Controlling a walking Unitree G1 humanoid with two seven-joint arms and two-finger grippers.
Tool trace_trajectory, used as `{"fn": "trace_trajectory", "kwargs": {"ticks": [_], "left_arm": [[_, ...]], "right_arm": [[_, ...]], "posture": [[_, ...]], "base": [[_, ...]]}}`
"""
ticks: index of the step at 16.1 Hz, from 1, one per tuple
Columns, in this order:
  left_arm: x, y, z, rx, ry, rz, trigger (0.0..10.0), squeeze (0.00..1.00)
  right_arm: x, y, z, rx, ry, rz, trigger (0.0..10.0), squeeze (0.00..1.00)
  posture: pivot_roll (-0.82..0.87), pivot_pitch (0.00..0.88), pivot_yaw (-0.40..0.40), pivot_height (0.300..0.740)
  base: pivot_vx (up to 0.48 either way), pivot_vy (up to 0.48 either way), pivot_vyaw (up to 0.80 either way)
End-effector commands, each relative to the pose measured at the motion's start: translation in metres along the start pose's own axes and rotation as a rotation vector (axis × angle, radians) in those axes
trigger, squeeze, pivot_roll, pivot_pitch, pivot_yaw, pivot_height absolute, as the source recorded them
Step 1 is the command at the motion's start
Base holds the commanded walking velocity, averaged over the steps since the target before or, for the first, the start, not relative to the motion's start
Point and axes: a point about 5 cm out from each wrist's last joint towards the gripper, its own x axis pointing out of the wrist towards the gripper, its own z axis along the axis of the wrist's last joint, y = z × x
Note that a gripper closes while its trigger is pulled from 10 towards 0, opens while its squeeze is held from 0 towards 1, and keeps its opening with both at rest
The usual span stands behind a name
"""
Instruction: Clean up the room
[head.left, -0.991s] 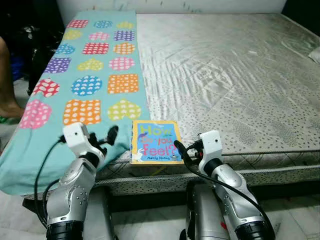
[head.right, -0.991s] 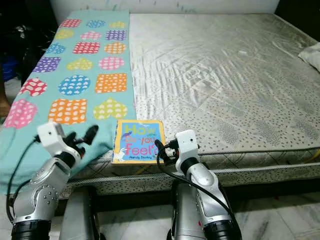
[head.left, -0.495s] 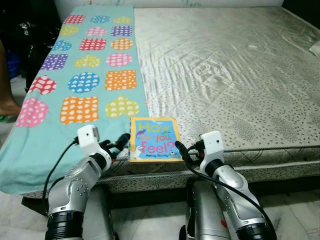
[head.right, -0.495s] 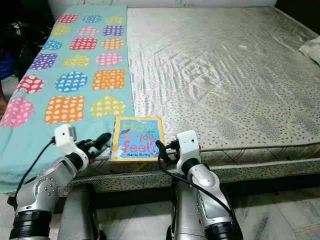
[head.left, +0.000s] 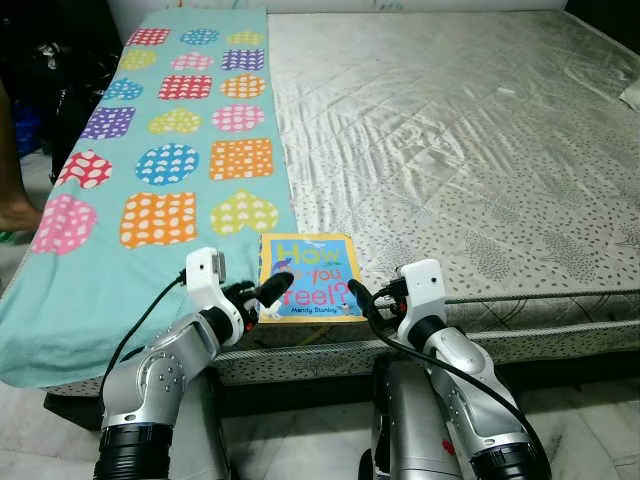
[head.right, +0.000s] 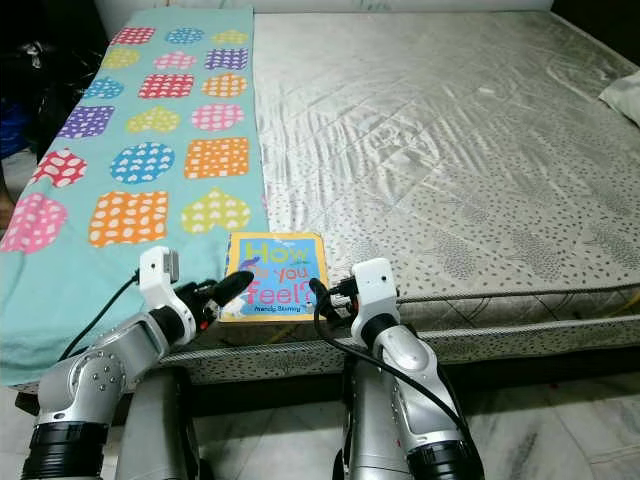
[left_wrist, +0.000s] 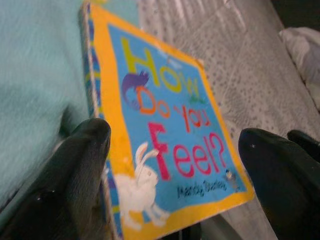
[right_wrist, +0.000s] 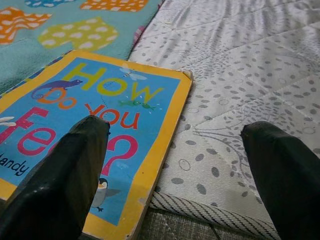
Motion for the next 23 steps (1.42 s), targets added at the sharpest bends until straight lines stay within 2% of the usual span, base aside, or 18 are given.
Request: {"fn": "trace_trajectory", "kwargs": {"ticks": [1, 4, 6, 7, 10, 11, 13, 16, 17, 18, 19, 20, 23], "left_arm": [[-0.003, 0.005, -0.005, -0.009, 0.034, 0.026, 10.0, 0.00], [-0.008, 0.011, -0.008, -0.050, 0.033, 0.052, 10.0, 0.00], [-0.009, 0.021, -0.009, -0.079, 0.039, 0.073, 10.0, 0.00], [-0.008, 0.023, -0.009, -0.085, 0.043, 0.075, 10.0, 0.00], [-0.001, 0.036, -0.002, -0.182, 0.031, 0.054, 10.0, 0.00], [0.000, 0.036, -0.001, -0.190, 0.030, 0.047, 10.0, 0.00], [0.006, 0.035, 0.005, -0.276, 0.033, -0.016, 10.0, 0.00], [0.018, 0.030, -0.002, -0.283, 0.126, -0.078, 10.0, 0.00], [0.021, 0.028, -0.005, -0.270, 0.152, -0.087, 8.7, 0.00], [0.022, 0.027, -0.007, -0.257, 0.172, -0.091, 4.2, 0.00], [0.023, 0.027, -0.009, -0.244, 0.191, -0.096, 3.3, 0.00], [0.022, 0.026, -0.011, -0.240, 0.201, -0.102, 0.0, 0.00], [0.021, 0.022, -0.019, -0.230, 0.269, -0.160, 0.0, 0.00]], "right_arm": [[0.002, 0.000, 0.003, -0.004, -0.009, -0.005, 10.0, 0.00], [0.001, -0.001, 0.002, 0.002, -0.006, -0.009, 10.0, 0.00], [0.002, 0.000, 0.002, 0.003, -0.003, -0.007, 10.0, 0.00], [0.002, 0.000, 0.002, 0.003, -0.003, -0.007, 10.0, 0.00], [0.002, 0.000, 0.003, 0.004, -0.003, -0.014, 10.0, 0.00], [0.001, 0.000, 0.003, 0.002, -0.003, -0.015, 10.0, 0.00], [-0.001, -0.003, 0.003, -0.001, -0.005, -0.031, 10.0, 0.00], [0.000, -0.003, 0.004, -0.001, -0.008, -0.036, 10.0, 0.00], [0.000, -0.002, 0.004, -0.002, -0.009, -0.034, 10.0, 0.00], [0.001, -0.002, 0.004, -0.003, -0.009, -0.033, 10.0, 0.00], [0.001, -0.001, 0.004, -0.003, -0.009, -0.032, 10.0, 0.00], [0.001, -0.001, 0.004, -0.003, -0.009, -0.032, 10.0, 0.00], [0.002, -0.001, 0.005, -0.003, -0.010, -0.030, 10.0, 0.00]], "posture": [[-0.14, 0.098, -0.018, 0.483], [-0.14, 0.102, -0.016, 0.483], [-0.13, 0.103, -0.019, 0.483], [-0.13, 0.103, -0.019, 0.483], [-0.14, 0.108, -0.018, 0.483], [-0.16, 0.110, -0.012, 0.483], [-0.16, 0.110, -0.008, 0.483], [-0.16, 0.109, -0.013, 0.483], [-0.16, 0.109, -0.013, 0.483], [-0.16, 0.106, -0.016, 0.483], [-0.15, 0.107, -0.015, 0.483], [-0.15, 0.107, -0.015, 0.483], [-0.15, 0.106, -0.012, 0.483]], "base": [[0.000, 0.000, 0.00], [0.000, 0.000, 0.00], [0.000, 0.000, 0.00], [0.000, 0.000, 0.00], [0.000, 0.000, 0.00], [0.000, 0.000, 0.00], [0.000, 0.000, 0.00], [0.000, 0.000, 0.00], [0.000, 0.000, 0.00], [0.000, 0.000, 0.00], [0.000, 0.000, 0.00], [0.000, 0.000, 0.00], [0.000, 0.000, 0.00]]}}
